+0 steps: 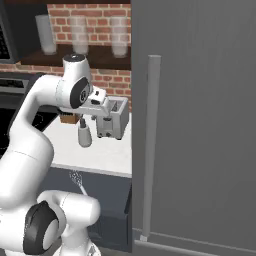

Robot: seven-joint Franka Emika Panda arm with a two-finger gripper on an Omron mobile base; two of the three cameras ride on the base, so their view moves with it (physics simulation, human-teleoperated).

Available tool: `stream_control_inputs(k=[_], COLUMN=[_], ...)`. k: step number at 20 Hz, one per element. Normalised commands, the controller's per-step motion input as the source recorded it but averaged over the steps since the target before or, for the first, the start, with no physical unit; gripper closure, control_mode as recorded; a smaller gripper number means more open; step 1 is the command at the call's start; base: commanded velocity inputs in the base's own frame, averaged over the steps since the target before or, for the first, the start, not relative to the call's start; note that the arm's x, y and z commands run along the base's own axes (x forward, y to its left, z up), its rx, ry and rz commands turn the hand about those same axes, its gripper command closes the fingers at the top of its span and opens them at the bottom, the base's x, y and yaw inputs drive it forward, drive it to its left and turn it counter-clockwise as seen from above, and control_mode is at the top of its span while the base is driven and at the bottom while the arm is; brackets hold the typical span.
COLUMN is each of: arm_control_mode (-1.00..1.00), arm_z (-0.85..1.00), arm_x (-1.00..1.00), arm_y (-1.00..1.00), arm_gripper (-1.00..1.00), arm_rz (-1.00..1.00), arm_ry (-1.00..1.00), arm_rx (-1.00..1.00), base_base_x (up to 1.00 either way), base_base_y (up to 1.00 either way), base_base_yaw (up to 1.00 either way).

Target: Pick the whisk from the drawer and place it on the counter.

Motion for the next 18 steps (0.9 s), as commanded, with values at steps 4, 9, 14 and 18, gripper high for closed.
stream_control_inputs(k=[4, 9, 14, 18], arm_control_mode=[1.0, 1.0, 1.0, 1.0], arm_z=[0.0, 0.0, 0.0, 0.0], arm_x=[0.0, 0.0, 0.0, 0.0], arm_y=[0.0, 0.0, 0.0, 0.0], arm_gripper=[-1.0, -1.0, -1.0, -1.0], arm_rz=[0.0, 0.0, 0.0, 0.0], arm_ry=[0.0, 0.0, 0.0, 0.0], arm_rx=[0.0, 0.0, 0.0, 0.0], base_base_x=[-0.14, -0.49, -0.35, -0.01], base_base_y=[0.0, 0.42, 1.0, 1.0], base_base_yaw=[0.0, 0.0, 0.0, -0.03])
